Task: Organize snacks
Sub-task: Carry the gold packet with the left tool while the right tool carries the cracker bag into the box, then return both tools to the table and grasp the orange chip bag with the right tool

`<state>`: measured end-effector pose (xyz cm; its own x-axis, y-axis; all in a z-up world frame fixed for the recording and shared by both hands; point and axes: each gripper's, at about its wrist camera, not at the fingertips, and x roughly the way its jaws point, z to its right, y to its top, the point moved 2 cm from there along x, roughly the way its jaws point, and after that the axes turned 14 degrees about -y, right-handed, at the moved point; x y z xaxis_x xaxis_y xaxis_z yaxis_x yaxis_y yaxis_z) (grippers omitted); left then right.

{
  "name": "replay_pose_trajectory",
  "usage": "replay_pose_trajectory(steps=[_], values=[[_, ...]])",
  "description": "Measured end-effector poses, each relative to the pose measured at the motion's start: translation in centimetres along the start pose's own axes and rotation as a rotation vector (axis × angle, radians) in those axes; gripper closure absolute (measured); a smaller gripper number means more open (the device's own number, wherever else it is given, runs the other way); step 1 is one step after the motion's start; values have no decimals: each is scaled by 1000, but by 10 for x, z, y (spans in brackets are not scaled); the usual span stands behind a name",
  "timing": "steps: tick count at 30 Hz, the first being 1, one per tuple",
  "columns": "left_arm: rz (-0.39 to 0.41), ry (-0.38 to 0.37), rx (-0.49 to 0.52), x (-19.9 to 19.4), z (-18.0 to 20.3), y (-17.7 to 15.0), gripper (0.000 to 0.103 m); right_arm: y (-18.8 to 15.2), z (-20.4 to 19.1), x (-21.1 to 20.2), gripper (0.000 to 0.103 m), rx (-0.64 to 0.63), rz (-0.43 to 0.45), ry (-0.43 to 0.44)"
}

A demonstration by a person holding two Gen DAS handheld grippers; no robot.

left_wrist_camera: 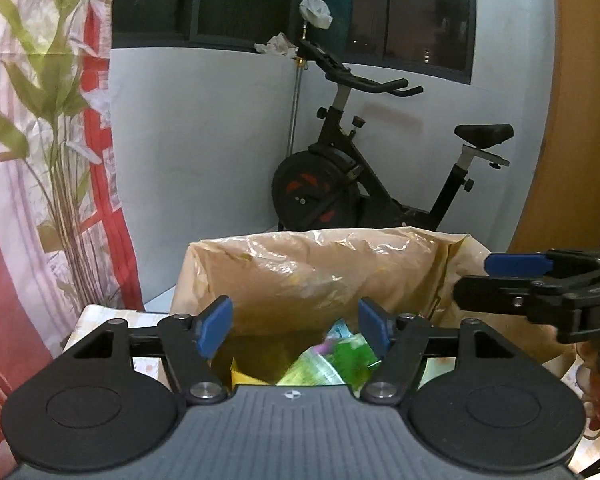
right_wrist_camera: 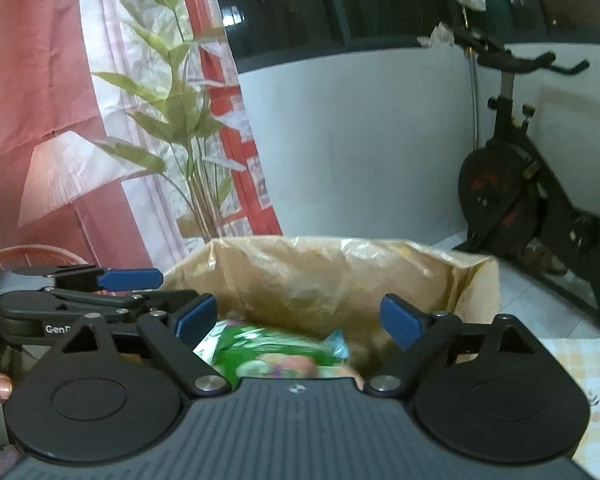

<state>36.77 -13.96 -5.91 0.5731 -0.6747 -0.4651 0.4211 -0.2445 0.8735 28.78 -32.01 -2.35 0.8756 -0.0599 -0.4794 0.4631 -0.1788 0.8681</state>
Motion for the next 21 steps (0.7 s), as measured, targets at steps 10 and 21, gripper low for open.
replay_pose_trajectory(steps=[10, 21], values=[[3, 44, -60, -56, 1, -19, 32, -12, -9, -55, 12, -35, 25, 51], [0, 109, -123, -120, 2, -76, 32, -69, -16, -105, 12, -108, -30, 58]])
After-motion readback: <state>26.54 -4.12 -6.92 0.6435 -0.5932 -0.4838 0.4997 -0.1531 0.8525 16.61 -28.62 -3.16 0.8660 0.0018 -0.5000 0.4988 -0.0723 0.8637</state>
